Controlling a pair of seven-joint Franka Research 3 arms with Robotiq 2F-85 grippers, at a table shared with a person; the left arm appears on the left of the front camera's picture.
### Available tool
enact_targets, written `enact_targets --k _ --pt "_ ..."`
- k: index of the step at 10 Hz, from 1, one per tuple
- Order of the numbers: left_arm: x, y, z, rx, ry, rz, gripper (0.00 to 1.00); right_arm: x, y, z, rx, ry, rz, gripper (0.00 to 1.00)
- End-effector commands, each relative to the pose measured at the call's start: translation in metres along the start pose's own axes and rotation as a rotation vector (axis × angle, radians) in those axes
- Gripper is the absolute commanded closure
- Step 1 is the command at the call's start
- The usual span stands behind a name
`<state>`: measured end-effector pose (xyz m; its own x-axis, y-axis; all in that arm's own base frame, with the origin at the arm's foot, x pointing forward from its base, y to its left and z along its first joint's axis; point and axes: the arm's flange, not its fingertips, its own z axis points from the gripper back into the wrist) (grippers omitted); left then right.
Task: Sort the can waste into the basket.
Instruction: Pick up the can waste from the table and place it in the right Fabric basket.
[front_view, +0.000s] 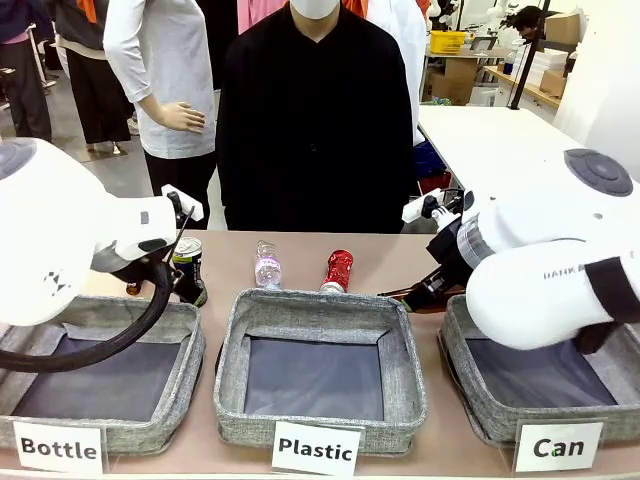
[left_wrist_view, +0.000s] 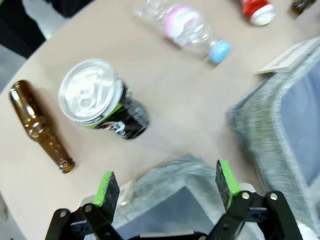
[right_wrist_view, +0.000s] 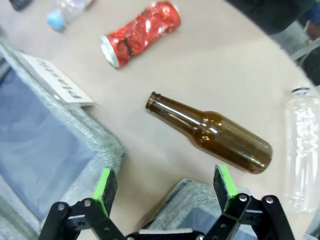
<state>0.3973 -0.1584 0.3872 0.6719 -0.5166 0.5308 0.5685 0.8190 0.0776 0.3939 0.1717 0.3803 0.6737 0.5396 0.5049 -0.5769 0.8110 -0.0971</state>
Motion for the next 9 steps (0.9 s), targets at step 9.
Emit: enact_targets --k 9 --pt "-0.123 0.146 0.219 -0.788 -0.327 0.559 0.00 -0.116 -0.154 0.180 0.724 -0.235 -0.677 0.00"
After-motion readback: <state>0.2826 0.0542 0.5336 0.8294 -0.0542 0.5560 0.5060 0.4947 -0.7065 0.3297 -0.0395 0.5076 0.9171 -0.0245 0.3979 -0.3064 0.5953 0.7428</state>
